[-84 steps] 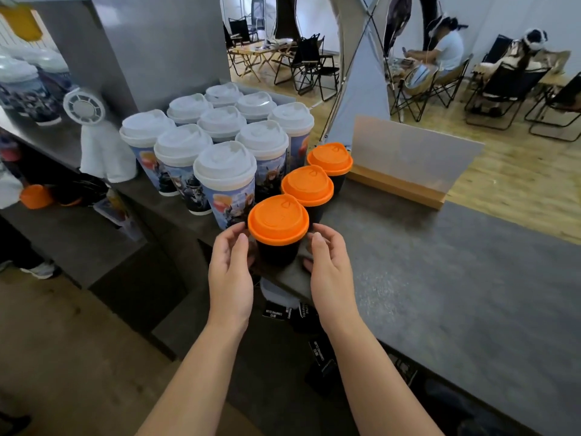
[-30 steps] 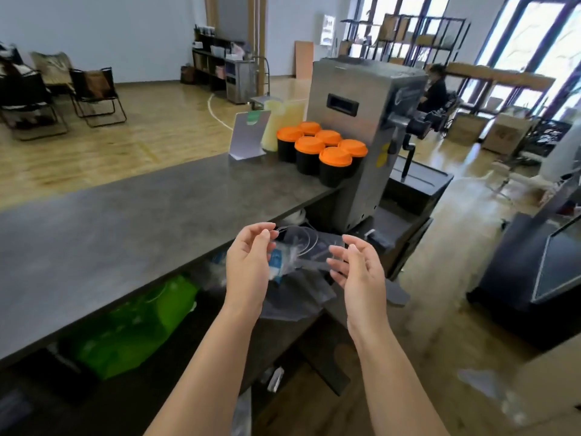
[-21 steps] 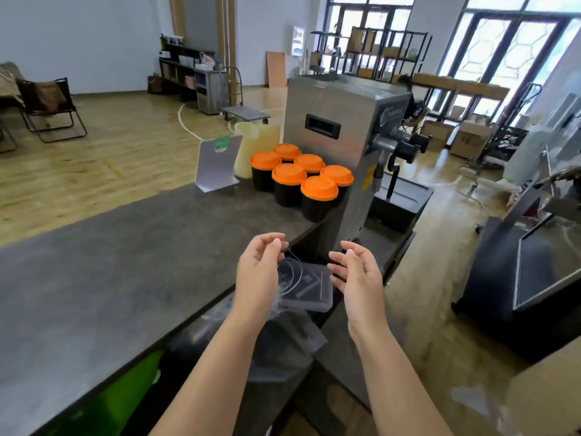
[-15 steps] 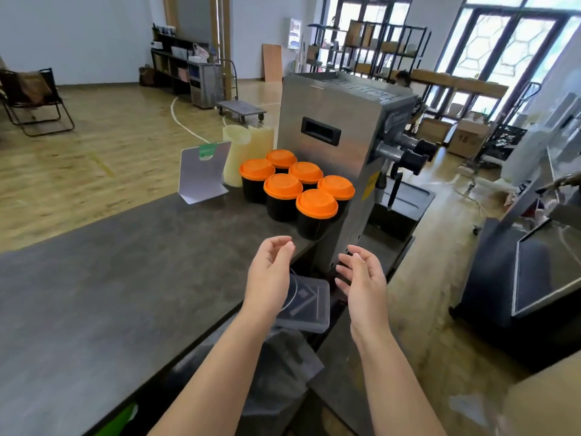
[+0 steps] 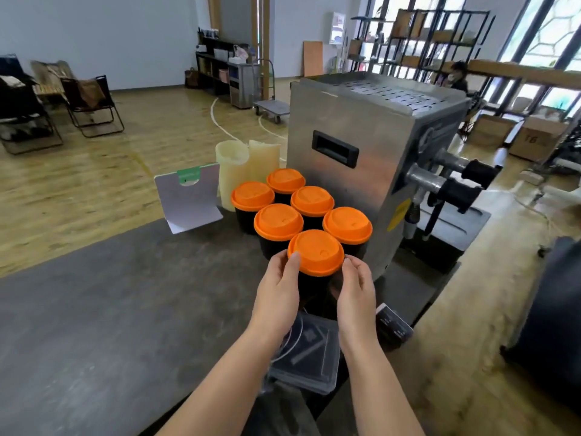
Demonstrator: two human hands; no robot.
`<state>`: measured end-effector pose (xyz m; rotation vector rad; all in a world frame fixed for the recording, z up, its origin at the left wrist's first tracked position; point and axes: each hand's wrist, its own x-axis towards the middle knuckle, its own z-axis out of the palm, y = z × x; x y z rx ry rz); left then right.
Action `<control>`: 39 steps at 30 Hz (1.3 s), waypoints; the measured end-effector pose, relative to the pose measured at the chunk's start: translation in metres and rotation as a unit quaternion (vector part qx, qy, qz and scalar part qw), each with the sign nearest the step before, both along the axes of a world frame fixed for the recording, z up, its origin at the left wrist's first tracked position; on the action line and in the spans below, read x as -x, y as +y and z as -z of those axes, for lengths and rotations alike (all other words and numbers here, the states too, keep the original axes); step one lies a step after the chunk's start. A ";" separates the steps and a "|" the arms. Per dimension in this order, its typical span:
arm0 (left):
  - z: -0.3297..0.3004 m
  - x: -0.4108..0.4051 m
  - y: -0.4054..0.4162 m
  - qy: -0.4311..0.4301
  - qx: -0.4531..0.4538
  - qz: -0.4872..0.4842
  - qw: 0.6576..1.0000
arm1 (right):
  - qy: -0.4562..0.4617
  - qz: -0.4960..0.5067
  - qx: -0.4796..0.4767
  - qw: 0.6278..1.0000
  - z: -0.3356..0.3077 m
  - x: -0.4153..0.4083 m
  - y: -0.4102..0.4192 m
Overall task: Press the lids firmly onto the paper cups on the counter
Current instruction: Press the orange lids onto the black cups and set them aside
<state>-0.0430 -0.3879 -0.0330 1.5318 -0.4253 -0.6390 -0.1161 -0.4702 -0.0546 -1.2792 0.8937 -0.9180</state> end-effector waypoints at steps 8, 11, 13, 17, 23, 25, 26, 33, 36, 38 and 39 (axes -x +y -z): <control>0.006 0.007 0.071 -0.075 0.025 -0.121 0.990 | -0.018 -0.058 0.046 0.997 -0.005 -0.020 0.064; 0.006 -0.004 0.111 -0.107 0.009 -0.200 0.974 | -0.020 -0.125 0.055 0.990 -0.006 -0.040 0.102; 0.010 -0.013 0.137 -0.121 0.000 -0.247 0.961 | -0.005 -0.182 0.062 0.981 -0.005 -0.051 0.126; 0.013 -0.030 0.183 -0.113 -0.009 -0.309 0.944 | 0.012 -0.247 0.092 0.965 -0.005 -0.068 0.164; 0.019 -0.039 0.229 -0.094 -0.014 -0.347 0.933 | 0.039 -0.317 0.131 0.939 0.005 -0.081 0.201; 0.020 -0.041 0.235 -0.098 -0.023 -0.344 0.934 | 0.042 -0.322 0.151 0.934 0.005 -0.082 0.205; 0.019 -0.042 0.236 -0.111 -0.029 -0.341 0.933 | 0.040 -0.330 0.164 0.929 0.004 -0.083 0.207; 0.025 -0.044 0.233 -0.198 -0.033 -0.324 0.925 | 0.023 -0.369 0.205 0.906 0.006 -0.093 0.216; 0.035 -0.041 0.230 -0.206 -0.019 -0.328 0.922 | 0.009 -0.359 0.205 0.910 0.007 -0.092 0.220; 0.036 -0.038 0.228 -0.197 0.016 -0.327 0.924 | -0.009 -0.353 0.191 0.916 0.008 -0.094 0.224; 0.037 -0.037 0.227 -0.193 0.030 -0.329 0.924 | -0.019 -0.346 0.184 0.920 0.010 -0.095 0.226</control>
